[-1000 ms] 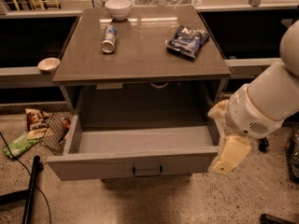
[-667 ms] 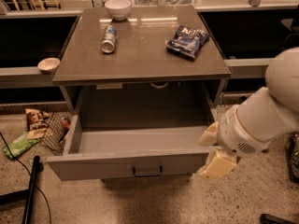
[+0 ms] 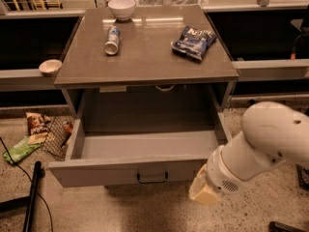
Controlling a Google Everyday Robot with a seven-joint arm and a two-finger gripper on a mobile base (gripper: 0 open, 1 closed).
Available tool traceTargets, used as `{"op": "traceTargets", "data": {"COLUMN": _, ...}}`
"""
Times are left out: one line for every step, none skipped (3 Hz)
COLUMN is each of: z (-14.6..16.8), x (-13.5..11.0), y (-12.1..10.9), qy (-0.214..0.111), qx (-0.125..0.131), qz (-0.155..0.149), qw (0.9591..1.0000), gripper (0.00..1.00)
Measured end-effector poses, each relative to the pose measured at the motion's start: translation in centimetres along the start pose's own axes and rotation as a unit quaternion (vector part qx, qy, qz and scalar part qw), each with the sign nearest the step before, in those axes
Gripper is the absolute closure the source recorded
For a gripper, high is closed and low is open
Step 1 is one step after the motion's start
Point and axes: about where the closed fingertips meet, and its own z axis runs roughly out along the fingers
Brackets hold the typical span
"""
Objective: Close top drawer
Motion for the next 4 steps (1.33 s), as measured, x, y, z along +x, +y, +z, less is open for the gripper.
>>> {"op": "traceTargets", "data": {"z": 0.8, "x": 0.4, "y": 0.3, "qy": 0.002, "qx": -0.007, "qz": 0.004, "qw": 1.0000, "gripper": 1.00}}
{"op": "traceTargets", "data": {"z": 0.8, "x": 0.4, "y": 0.3, "qy": 0.002, "qx": -0.007, "qz": 0.004, "qw": 1.0000, "gripper": 1.00}}
{"op": "traceTargets", "data": {"z": 1.8, "x": 0.1, "y": -1.8, "qy": -0.003, "qx": 0.016, "qz": -0.048, "qw": 0.9987, "gripper": 1.00}}
{"op": "traceTargets", "data": {"z": 3.2, "x": -0.1, "y": -4.8, "qy": -0.013, "qx": 0.042, "qz": -0.119, "qw": 0.9919, "gripper": 1.00}}
